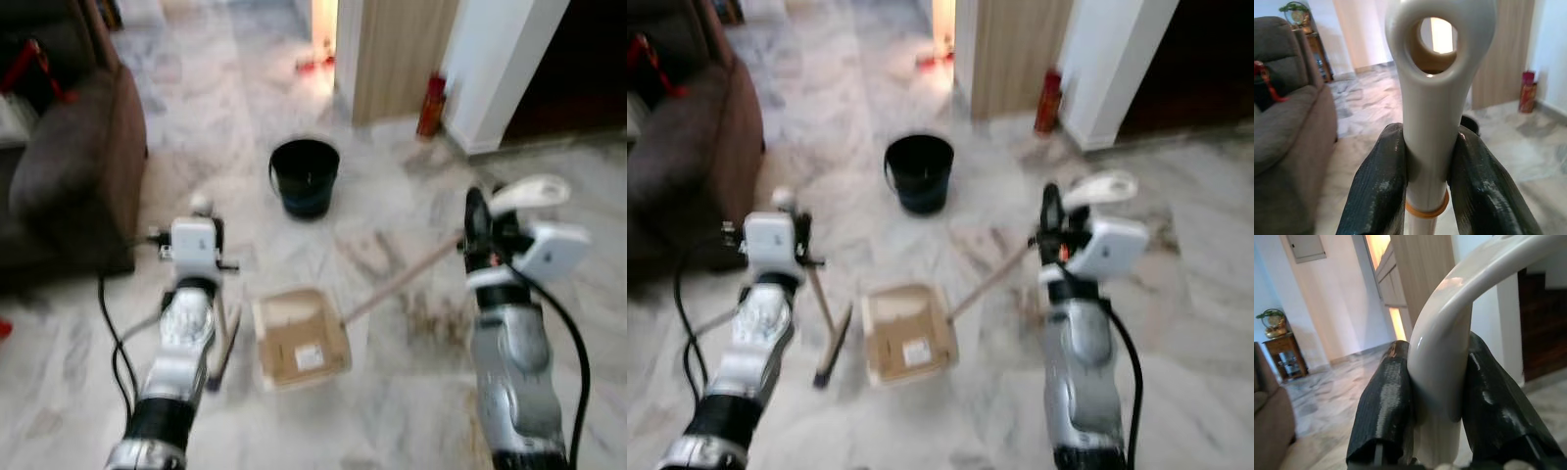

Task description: Sweep floor

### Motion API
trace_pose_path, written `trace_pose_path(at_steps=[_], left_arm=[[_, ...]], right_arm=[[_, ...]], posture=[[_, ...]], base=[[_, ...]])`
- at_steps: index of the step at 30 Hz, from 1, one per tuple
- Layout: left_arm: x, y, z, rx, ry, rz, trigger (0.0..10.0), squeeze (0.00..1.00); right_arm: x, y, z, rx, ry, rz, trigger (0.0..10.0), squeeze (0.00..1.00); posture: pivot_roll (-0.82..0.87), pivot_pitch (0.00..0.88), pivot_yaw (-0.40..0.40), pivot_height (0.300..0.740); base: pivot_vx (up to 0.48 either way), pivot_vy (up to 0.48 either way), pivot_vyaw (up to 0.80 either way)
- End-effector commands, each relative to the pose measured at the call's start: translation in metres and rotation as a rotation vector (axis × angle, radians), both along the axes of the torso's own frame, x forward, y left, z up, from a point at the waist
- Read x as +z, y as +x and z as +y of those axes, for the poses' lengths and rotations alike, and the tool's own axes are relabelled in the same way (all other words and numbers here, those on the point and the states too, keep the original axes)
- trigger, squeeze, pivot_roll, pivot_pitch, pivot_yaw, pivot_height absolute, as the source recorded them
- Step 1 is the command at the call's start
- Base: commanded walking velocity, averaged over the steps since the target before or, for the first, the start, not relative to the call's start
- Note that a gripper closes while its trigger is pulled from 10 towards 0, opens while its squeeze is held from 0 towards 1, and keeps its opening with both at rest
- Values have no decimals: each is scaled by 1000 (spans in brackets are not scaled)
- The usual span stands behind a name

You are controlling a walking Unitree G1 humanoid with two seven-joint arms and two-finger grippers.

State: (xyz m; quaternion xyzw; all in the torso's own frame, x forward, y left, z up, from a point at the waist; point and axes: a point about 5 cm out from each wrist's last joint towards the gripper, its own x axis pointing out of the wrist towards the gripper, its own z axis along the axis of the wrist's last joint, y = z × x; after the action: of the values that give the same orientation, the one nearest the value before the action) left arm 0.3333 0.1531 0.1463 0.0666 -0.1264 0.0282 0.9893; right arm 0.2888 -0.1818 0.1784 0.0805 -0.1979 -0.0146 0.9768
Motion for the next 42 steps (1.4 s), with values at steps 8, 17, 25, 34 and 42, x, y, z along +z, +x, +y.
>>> trace_pose_path(at_steps=[8,17,25,34,42], left_arm=[[13,0,4,15,23,-66,10000,0],[13,0,4,21,21,-65,10000,0],[13,0,5,27,23,-65,10000,0],[13,0,6,33,28,-69,10000,0],[14,0,7,39,29,-71,10000,0]], right_arm=[[32,-2,10,40,14,-136,10000,0],[35,-2,15,59,-11,-143,10000,0],[35,-2,14,63,13,-136,10000,0],[38,-2,18,78,-9,-144,10000,0],[37,-2,19,81,12,-138,10000,0]], posture=[[110,99,-8,740],[111,100,-11,740],[110,100,-9,740],[114,98,-6,740],[114,96,-6,740]], base=[[308,0,0],[310,0,0],[308,0,52],[307,0,0],[307,0,340]])
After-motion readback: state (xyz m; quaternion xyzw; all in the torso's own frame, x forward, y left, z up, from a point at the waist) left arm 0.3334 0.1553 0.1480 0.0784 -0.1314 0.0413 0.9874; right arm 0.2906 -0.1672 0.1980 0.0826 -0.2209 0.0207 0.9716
